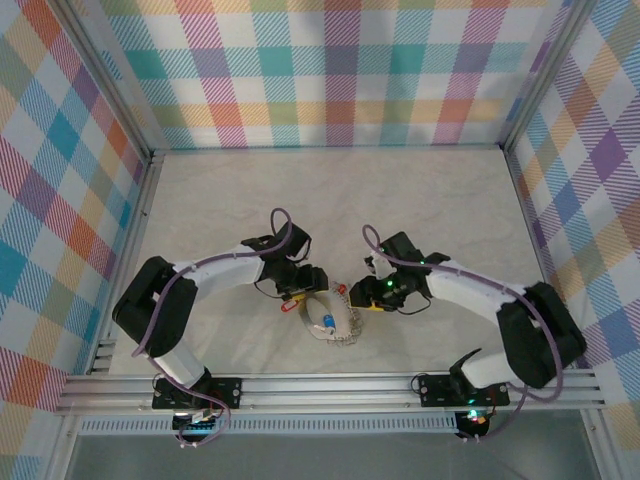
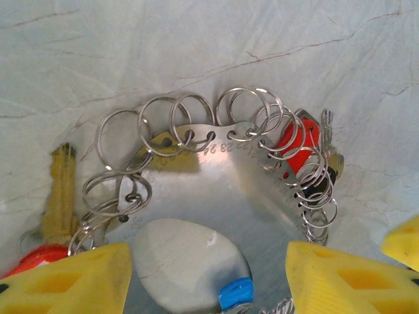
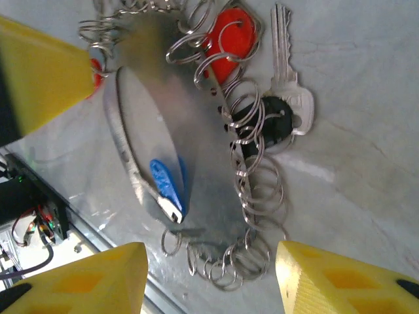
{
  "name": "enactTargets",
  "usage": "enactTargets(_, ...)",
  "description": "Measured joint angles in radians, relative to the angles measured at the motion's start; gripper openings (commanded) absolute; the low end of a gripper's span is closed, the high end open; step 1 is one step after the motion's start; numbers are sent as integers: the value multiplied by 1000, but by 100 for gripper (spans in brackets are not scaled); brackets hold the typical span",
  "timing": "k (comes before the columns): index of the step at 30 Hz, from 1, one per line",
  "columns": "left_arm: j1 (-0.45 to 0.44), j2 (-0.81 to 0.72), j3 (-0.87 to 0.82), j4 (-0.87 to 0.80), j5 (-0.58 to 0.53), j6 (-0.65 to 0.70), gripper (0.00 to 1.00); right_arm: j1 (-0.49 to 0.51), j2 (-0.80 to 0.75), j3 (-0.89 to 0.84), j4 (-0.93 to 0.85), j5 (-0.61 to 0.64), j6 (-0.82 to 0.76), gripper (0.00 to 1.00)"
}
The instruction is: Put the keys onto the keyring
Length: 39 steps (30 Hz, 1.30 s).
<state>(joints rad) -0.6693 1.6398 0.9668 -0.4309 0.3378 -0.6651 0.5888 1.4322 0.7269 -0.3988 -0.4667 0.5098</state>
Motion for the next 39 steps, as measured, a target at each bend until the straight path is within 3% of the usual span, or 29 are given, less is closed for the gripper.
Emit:
enactTargets(3,10,-57,-19,-39,-25,-5,64,1,41,3,-3,-1,-7,52)
enactTargets(6,44,-139,-42,-84,-44,-16,64,5,38,12,-22,5,-35,42)
enactTargets(8,93,-194,-58,-110,-50,-20,65,19,39,49,-54,26,-72,35)
enactTargets(13,270,-295,-77,-169,-25,-11,76,95,117,273,-89,97,-210,29)
enactTargets(19,476,-336,-79,-235,53,32,82,190,364,575,-99,151,-354,31)
enactTargets(24,603,-336,-81,-287,125,84,83,229,525,688,-150,180,-433,33)
enactTargets(29,644,-333,-84,-317,155,134,83,237,600,733,-216,216,-483,22)
enactTargets(39,647,-314,-101,-334,173,191,83,246,623,829,-285,243,-519,22)
